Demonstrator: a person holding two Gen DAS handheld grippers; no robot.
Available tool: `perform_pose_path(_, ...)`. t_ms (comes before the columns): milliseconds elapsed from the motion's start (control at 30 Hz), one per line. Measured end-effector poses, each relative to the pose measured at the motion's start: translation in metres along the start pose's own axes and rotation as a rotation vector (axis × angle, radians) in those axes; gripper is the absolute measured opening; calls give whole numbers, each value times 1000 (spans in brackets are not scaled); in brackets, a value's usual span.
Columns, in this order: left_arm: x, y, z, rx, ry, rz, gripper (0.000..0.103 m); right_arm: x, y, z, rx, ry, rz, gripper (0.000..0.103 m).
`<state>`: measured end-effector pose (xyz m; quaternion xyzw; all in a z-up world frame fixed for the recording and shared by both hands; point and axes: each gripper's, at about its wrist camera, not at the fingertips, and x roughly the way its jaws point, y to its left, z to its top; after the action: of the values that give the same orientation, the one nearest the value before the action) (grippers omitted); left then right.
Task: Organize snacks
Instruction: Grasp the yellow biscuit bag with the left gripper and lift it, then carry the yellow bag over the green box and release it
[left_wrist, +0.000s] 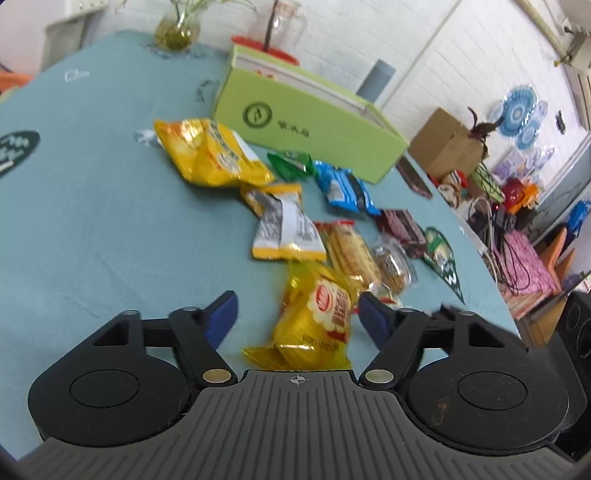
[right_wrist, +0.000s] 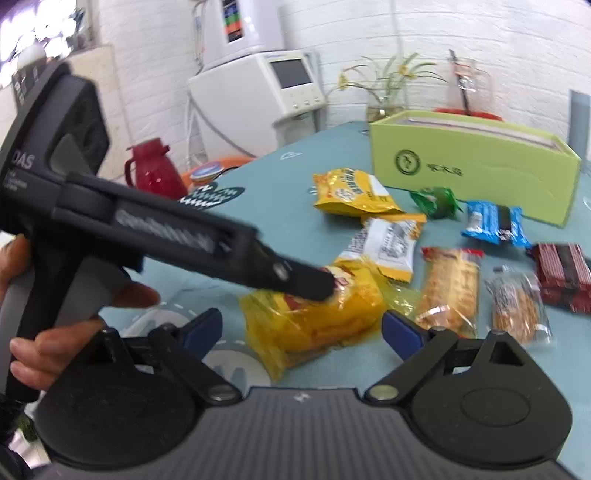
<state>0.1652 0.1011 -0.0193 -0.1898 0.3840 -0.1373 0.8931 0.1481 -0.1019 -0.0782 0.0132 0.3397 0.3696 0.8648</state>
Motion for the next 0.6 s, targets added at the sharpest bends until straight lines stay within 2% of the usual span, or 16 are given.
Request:
perform_pose_path(100, 12, -1, 4, 32, 28, -7, 60, 10, -3, -4, 65, 13, 10, 94)
perform_pose_path(200, 30, 0, 1, 63, 84, 0, 53, 21, -4, -5, 67, 1, -15, 95)
perform_pose_path(233, 31, -1, -1, 74, 78, -8, 37, 24, -2, -4, 44, -2, -30, 89)
perform_pose_path(267, 33, -2, -2, 73, 108, -24, 20, 26, 2, -2, 12, 6, -40, 73)
perform_pose_path(333, 26, -6, 0, 80, 93, -11, 19, 22, 8, 3, -18, -2, -28, 71)
perform_pose_path(433, 10, -11, 12, 73, 42, -42, 19, 11, 11, 17, -70, -53, -27, 71)
perform_pose_path(533, 5, -20, 41, 98, -11, -54, 19, 10, 4, 47, -118, -106, -37, 72)
perform_pose_path(600, 11, -26, 71, 118, -45, -51, 20, 17, -8, 75, -143, -130, -48, 72)
